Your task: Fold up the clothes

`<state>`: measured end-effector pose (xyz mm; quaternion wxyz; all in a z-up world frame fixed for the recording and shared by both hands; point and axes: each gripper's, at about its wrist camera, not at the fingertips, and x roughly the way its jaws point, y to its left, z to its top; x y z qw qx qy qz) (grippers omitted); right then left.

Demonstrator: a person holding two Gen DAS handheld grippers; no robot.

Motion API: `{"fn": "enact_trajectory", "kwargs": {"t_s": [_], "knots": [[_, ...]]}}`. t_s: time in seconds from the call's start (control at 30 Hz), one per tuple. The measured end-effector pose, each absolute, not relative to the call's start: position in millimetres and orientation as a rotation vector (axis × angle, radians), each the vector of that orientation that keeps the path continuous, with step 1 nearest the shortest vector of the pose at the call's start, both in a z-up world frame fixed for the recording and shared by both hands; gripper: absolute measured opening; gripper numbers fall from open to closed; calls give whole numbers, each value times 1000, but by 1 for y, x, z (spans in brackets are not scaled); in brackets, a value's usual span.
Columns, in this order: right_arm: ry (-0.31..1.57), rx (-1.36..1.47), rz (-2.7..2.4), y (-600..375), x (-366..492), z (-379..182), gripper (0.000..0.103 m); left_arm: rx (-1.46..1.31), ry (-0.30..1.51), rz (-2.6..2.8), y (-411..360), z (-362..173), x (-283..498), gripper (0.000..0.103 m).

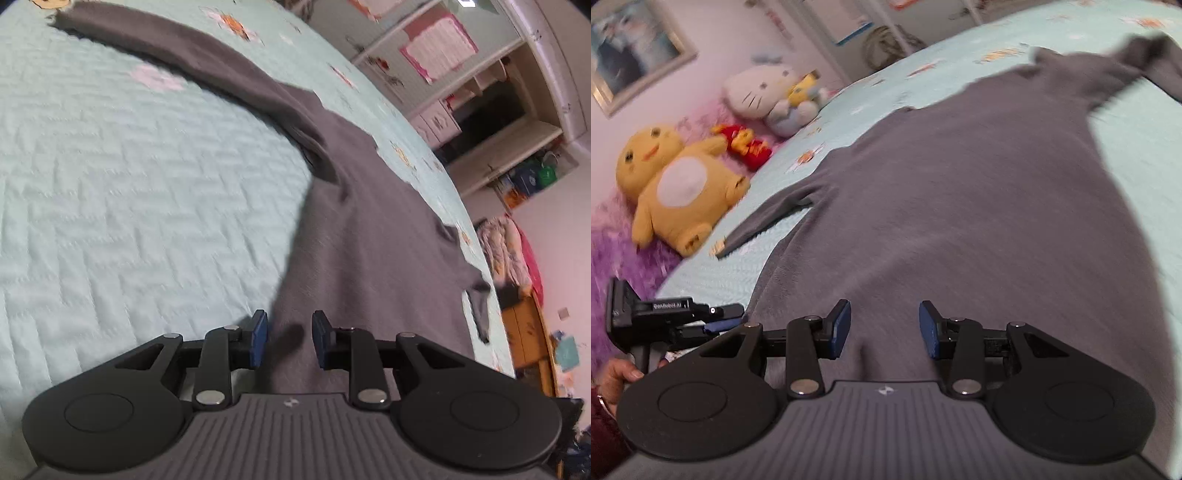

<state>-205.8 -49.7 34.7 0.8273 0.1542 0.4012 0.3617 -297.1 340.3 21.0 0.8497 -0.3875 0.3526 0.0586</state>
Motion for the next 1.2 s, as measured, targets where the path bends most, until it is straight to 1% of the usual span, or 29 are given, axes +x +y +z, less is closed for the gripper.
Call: {"fn": "enact_trajectory", "kwargs": {"t_s": [0.03,0.1,0.17,0.3,0.37,0.4,0.43,0.47,0.5,0.63,0.7,0.87,0.93,1.07,1.17,1.2], "knots": [[842,310,749,-59,-211,37,42,-807,749,129,338,22,-300,36],[831,281,723,-77,-219,43,43,-860,738,138,340,17,-307,39],[839,267,707,-94,-226,45,47,-925,724,132,343,9,-314,39],[861,267,691,-122,-236,41,47,-980,696,118,345,2,-323,39],[862,296,679,-130,-240,37,47,-963,695,117,343,3,-323,33],[860,308,673,-134,-241,35,47,-944,703,118,340,4,-322,25],[855,310,669,-134,-243,34,48,-923,723,125,337,4,-321,7],[850,299,667,-132,-243,34,48,-908,741,136,334,4,-322,4],[846,283,666,-129,-244,36,49,-894,744,147,332,7,-325,4],[793,237,635,-131,-246,48,49,-827,744,191,323,19,-338,4],[764,237,592,-144,-245,56,54,-805,748,205,323,20,-340,4],[846,360,529,-186,-235,51,56,-795,748,211,323,13,-338,6],[882,431,532,-195,-234,42,56,-816,734,213,324,12,-341,8],[938,593,589,-195,-230,19,58,-948,710,213,333,6,-351,12],[921,651,591,-191,-225,7,58,-935,714,196,329,8,-352,19],[910,669,588,-191,-224,4,57,-919,717,190,326,10,-351,24]]}}
